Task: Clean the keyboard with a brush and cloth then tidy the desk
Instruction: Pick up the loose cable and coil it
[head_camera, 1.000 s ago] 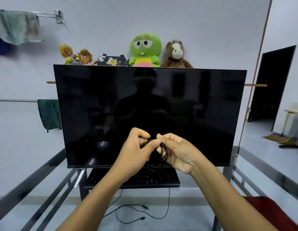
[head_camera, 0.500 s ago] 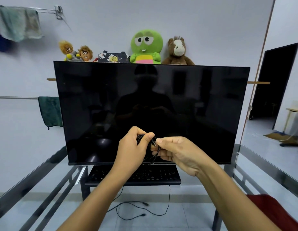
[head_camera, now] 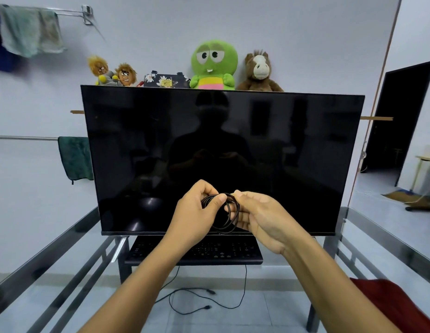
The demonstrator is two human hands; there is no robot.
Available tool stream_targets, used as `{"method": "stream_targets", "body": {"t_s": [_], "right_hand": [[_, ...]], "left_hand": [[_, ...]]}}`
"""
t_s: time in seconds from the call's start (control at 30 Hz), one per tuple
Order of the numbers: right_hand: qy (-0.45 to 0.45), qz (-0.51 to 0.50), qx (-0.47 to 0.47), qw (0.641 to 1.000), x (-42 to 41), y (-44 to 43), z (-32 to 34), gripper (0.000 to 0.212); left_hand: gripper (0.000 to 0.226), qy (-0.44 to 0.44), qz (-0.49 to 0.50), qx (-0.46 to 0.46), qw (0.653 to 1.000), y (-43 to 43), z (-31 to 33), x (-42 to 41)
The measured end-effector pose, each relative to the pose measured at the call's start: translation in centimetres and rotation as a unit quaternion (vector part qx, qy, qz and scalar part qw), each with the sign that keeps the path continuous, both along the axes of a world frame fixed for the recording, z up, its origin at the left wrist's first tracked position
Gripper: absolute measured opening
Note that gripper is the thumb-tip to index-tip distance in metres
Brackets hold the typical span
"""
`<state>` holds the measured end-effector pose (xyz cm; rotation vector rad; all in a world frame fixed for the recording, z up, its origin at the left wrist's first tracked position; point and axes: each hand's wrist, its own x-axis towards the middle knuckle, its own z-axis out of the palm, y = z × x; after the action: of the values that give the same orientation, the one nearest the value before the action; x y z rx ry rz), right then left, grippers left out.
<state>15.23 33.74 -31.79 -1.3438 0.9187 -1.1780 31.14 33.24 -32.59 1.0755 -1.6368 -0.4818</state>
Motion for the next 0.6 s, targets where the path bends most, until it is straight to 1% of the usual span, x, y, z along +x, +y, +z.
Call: {"method": "stream_targets", "body": {"t_s": [0.13,0.2,0.3,0.37,0.43,0.47,0.5,0.57,0.6], "right_hand": [[-0.008,-0.009,-0.001,1.000,0.0,-0.3,-0.2,0.017],[-0.009,-0.018,0.000,1.000,-0.2,-0.3,-0.4,0.017],[0.014,-0.032,0.005,0.999,-0.8,-0.4,-0.7,0.024],[0.005,-0.038,0.021,0.999,-1.5,-0.5,-1.1,0.025],[0.009,-0.052,0.026,0.998,-2.7,-0.5,-1.5,0.024],[0.041,-0.064,0.018,0.997,-3.4,-0.5,-1.8,0.024],[0.091,-0.077,0.005,0.993,-4.1,-0.5,-2.1,0.024],[0.182,-0.089,-0.018,0.979,-5.4,-0.4,-2.7,0.018],[0.199,-0.092,-0.021,0.975,-6.0,-0.5,-3.0,0.014]], "left_hand": [[0.014,-0.011,0.023,-0.044,0.999,0.2,0.0,-0.8],[0.014,-0.007,0.011,-0.032,0.999,0.1,-0.1,-1.2],[0.018,0.048,-0.069,0.051,0.995,-0.1,-0.4,-1.9],[0.018,0.089,-0.132,0.128,0.979,-0.3,-0.6,-2.3],[0.016,0.106,-0.145,0.170,0.969,-0.8,-1.0,-3.0],[0.014,0.101,-0.126,0.172,0.972,-1.2,-1.2,-3.5],[0.013,0.097,-0.105,0.170,0.975,-1.6,-1.5,-4.1],[0.012,0.106,-0.087,0.170,0.976,-2.5,-2.5,-5.6],[0.012,0.114,-0.088,0.178,0.973,-2.9,-3.0,-6.3]]}}
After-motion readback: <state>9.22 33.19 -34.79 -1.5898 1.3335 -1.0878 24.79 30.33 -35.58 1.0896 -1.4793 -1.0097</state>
